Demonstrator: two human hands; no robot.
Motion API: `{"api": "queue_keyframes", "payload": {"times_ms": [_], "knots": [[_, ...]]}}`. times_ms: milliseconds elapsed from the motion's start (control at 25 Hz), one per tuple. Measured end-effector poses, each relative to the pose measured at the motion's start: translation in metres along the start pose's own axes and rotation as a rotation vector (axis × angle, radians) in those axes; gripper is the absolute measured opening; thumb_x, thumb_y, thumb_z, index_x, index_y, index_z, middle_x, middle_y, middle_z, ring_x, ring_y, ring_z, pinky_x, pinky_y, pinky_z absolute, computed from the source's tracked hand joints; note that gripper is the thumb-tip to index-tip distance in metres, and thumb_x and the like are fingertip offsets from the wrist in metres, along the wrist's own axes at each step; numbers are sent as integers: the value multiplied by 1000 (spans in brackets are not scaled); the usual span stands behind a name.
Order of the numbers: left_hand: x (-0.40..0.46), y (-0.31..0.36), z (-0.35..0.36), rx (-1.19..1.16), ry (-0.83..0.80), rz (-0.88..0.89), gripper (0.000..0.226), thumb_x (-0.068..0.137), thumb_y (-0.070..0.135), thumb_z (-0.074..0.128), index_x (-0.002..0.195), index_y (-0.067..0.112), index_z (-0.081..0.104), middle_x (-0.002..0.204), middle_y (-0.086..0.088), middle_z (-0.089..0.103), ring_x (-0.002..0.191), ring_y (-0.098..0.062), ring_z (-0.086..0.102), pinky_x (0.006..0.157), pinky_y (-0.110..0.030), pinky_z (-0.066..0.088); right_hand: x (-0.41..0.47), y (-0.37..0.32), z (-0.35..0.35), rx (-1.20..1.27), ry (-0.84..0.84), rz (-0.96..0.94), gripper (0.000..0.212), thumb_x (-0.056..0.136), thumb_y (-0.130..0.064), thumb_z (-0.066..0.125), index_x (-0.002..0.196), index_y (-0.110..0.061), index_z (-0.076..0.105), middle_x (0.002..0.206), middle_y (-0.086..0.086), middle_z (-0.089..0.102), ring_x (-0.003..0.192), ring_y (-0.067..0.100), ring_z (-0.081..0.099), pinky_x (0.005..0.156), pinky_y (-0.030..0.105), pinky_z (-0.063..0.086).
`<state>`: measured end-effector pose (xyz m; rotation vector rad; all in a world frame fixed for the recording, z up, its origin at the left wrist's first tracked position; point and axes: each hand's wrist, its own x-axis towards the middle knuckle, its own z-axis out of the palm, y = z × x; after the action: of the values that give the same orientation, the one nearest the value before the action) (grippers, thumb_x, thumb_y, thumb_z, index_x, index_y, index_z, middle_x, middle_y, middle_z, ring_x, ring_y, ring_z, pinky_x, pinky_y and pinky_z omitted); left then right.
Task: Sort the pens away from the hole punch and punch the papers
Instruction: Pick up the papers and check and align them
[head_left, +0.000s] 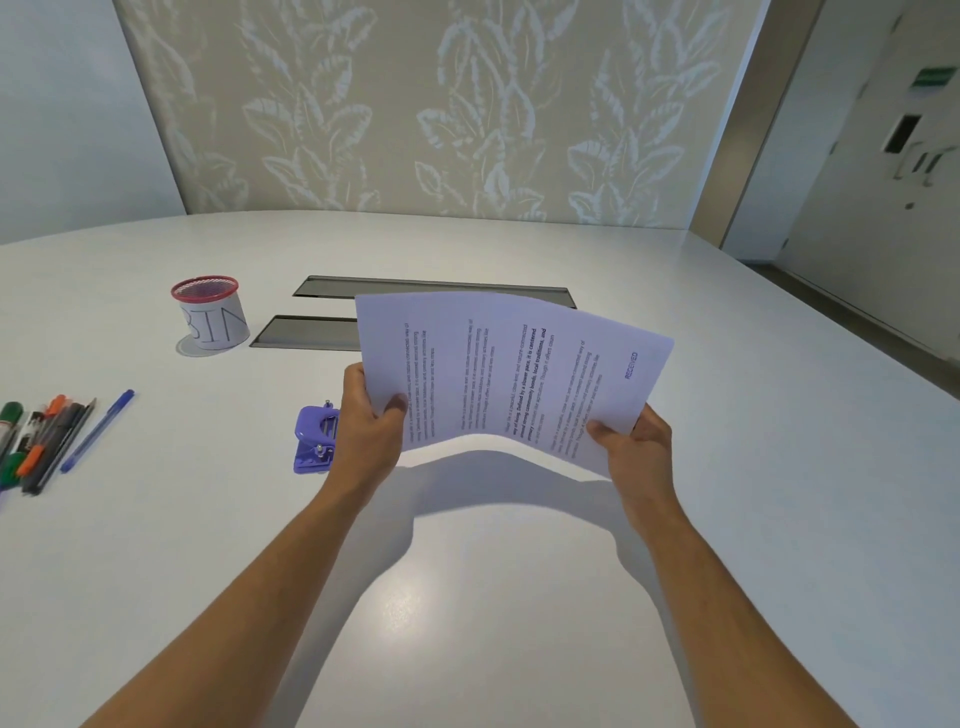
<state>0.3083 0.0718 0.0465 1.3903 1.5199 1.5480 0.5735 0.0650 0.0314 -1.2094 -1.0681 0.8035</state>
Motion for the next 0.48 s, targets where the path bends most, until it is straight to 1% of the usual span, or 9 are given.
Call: {"api": "queue_keyframes", "payload": {"times_ms": [40,120,160,200,240,360,400,480], "knots": [[-3,-3,1,3,-4,-16,26,95,5,54,111,19,37,97,10,53,86,-10,61,55,-13,49,-3,4,0,-3,0,12,32,87,9,61,103,-18,68,97,-6,74,88,14,71,67,21,57],[-10,-10,4,4,-14,-66,24,95,4,51,111,16,38,99,5,54,88,-11,59,58,-14,47,-12,18,1,21,-19,84,32,87,7,59,104,-18,70,100,0,76,94,25,71,75,39,60],[-11,-13,6,-3,-17,-79,24,96,3,50,112,15,38,101,3,54,89,-11,58,60,-16,46,-16,20,1,34,-27,117,32,87,6,58,105,-18,71,101,1,76,95,26,71,79,44,60],[-11,-12,7,-11,-21,-81,24,96,2,50,112,16,38,102,3,54,88,-10,58,61,-16,46,-16,18,2,34,-22,122,32,87,7,58,104,-18,71,101,1,76,95,25,72,81,44,59],[-8,-11,6,-18,-21,-81,25,96,2,50,112,16,38,102,3,54,88,-9,58,61,-16,46,-12,15,1,6,-11,99,32,88,8,58,103,-18,70,99,0,76,93,21,72,81,41,59],[0,-6,3,-55,-21,-87,28,95,1,50,112,20,40,103,7,55,91,-10,58,63,-19,48,-2,3,-5,-31,-22,71,30,88,7,62,106,-17,66,101,-3,73,92,11,70,74,28,56],[1,-5,2,-76,-26,-87,29,95,0,51,113,21,41,103,8,56,93,-11,59,65,-21,49,0,2,-9,-9,-19,69,29,88,6,62,106,-17,65,103,-2,73,92,11,70,73,25,55],[2,-4,2,-139,-17,-96,31,94,0,52,113,21,43,103,9,59,93,-14,59,68,-26,50,3,7,-13,81,21,136,26,88,2,64,106,-17,61,107,4,71,94,17,68,74,28,54]]}}
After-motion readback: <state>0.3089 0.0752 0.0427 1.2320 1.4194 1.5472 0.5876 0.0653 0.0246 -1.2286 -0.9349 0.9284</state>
